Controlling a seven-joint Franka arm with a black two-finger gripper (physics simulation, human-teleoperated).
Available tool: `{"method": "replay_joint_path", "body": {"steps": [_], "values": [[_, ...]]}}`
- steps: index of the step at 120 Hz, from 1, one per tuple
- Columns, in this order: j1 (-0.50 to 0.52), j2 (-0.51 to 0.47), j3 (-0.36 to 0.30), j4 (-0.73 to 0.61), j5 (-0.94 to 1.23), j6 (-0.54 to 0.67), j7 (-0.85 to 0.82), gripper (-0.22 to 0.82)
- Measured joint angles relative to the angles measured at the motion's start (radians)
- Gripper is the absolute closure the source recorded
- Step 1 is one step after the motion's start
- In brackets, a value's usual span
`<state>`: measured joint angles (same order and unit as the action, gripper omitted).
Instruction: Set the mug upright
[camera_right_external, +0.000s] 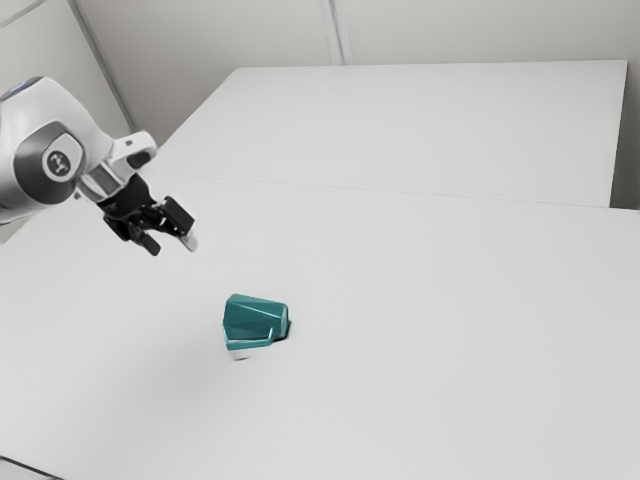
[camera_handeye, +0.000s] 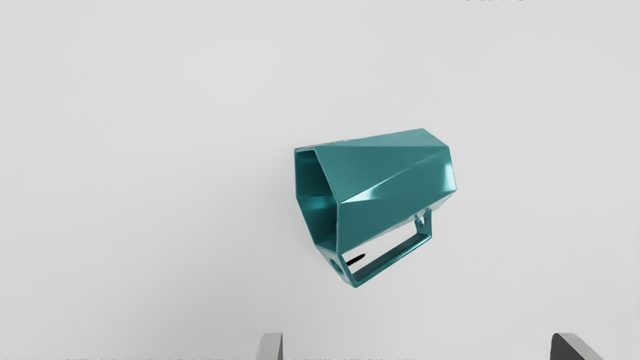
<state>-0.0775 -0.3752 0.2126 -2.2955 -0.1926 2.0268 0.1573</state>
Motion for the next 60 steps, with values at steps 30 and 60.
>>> {"method": "replay_joint_path", "body": {"steps": [30,60], "values": [[-0.010,0.001,0.120,-0.069,-0.155,0.009,0.049,0.02],[-0.018,0.075,0.211,-0.109,-0.346,-0.029,0.166,0.02]]}}
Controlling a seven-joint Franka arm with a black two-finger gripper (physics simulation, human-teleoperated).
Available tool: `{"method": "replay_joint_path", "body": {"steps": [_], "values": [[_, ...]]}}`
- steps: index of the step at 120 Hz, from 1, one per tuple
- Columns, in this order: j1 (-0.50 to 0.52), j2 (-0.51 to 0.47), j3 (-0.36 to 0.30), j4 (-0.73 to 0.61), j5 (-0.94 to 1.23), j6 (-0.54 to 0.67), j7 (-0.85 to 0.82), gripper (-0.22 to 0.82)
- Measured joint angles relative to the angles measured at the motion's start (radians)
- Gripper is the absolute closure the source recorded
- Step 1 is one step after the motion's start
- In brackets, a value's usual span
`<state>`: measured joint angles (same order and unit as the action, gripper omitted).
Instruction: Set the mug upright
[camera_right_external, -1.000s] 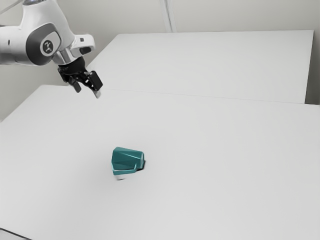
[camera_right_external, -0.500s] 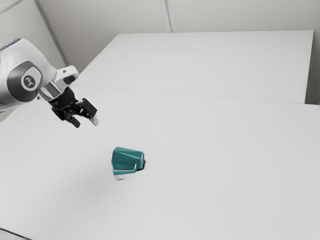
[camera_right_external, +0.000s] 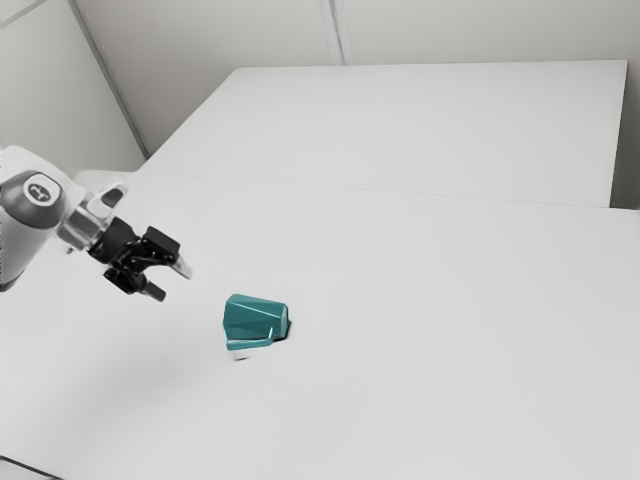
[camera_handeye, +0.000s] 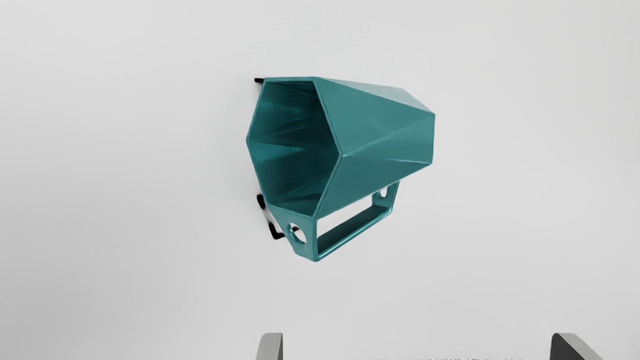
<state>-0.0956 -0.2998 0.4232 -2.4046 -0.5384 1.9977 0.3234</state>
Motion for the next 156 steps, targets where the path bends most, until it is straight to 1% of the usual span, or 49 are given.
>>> {"method": "replay_joint_path", "body": {"steps": [12,45,86,111,156], "values": [[0.012,0.075,0.013,-0.003,-0.099,-0.019,0.066,0.03],[0.017,0.224,0.059,0.000,-0.320,-0.090,0.253,0.03],[0.018,0.356,0.079,0.031,-0.500,-0.136,0.462,0.03],[0.027,0.416,0.081,0.064,-0.559,-0.170,0.560,0.03],[0.022,0.462,0.074,0.072,-0.614,-0.206,0.674,0.03]]}}
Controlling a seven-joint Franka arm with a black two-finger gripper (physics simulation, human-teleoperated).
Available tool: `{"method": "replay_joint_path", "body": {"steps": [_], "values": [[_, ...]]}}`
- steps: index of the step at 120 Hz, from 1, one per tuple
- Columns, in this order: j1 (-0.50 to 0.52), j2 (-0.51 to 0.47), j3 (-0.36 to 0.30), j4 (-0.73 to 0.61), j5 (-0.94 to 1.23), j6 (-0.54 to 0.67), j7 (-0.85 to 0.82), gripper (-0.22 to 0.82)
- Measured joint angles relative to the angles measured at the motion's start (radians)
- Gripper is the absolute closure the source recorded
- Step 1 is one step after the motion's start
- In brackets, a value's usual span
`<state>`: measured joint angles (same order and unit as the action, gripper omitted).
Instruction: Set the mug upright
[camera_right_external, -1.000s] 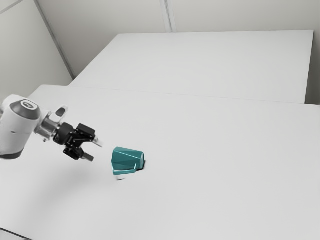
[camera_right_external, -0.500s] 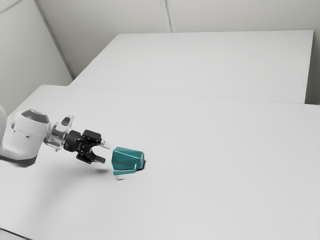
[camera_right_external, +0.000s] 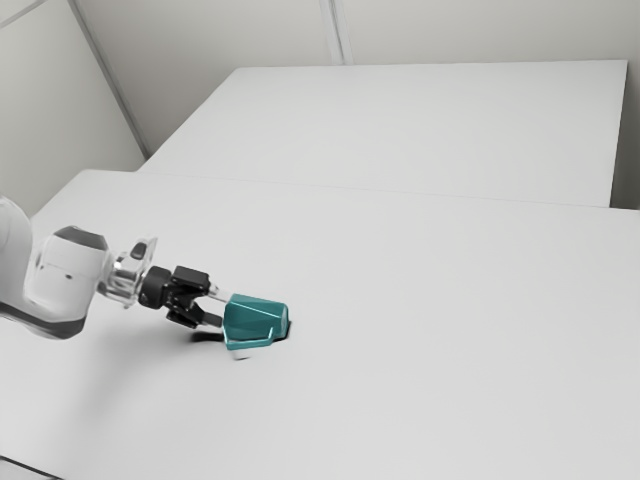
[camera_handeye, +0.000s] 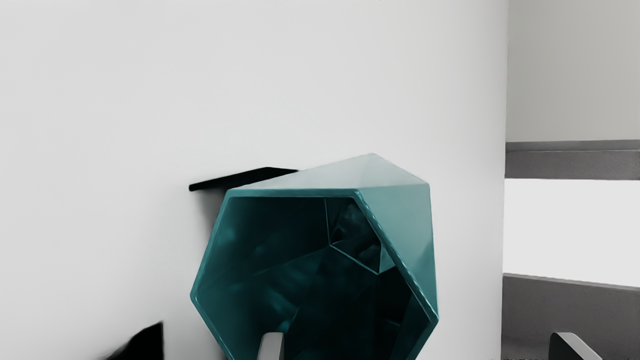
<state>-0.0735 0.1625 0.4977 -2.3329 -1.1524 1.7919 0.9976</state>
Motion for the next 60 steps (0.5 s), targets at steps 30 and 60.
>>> {"method": "replay_joint_path", "body": {"steps": [30,60], "values": [[-0.002,0.039,-0.018,0.029,-0.030,-0.015,0.048,0.03],[-0.005,0.048,-0.025,0.032,-0.045,-0.030,0.080,0.19]]}}
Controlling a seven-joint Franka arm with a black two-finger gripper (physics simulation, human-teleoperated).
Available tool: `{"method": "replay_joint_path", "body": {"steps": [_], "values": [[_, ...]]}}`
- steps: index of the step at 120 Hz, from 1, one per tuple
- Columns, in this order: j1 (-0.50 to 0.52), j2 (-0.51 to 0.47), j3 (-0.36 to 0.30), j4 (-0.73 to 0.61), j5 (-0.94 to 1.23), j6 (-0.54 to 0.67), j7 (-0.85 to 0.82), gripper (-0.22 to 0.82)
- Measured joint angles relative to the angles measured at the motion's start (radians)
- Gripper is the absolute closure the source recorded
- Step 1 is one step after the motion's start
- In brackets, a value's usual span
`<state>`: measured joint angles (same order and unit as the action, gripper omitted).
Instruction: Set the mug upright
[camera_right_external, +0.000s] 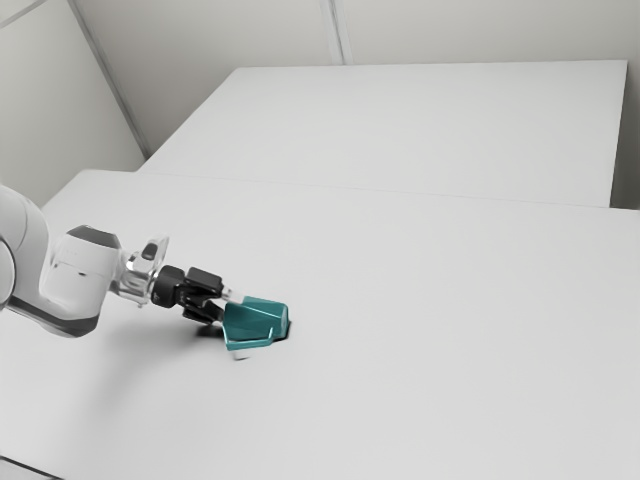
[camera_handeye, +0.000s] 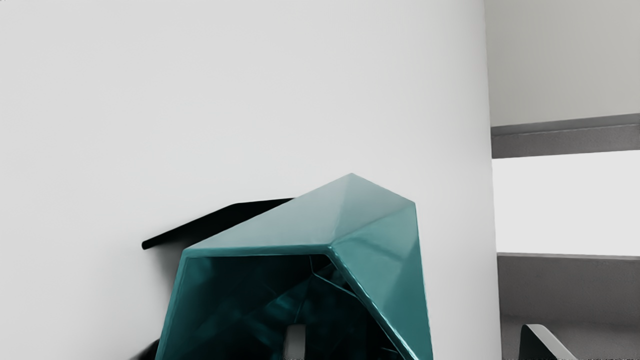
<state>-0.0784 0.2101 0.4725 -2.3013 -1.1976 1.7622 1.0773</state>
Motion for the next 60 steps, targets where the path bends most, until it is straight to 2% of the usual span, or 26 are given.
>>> {"method": "replay_joint_path", "body": {"steps": [34,60], "values": [[-0.010,-0.003,0.000,0.000,-0.017,-0.013,0.023,0.52],[-0.025,-0.013,0.000,-0.002,-0.030,-0.017,0.033,0.69]]}}
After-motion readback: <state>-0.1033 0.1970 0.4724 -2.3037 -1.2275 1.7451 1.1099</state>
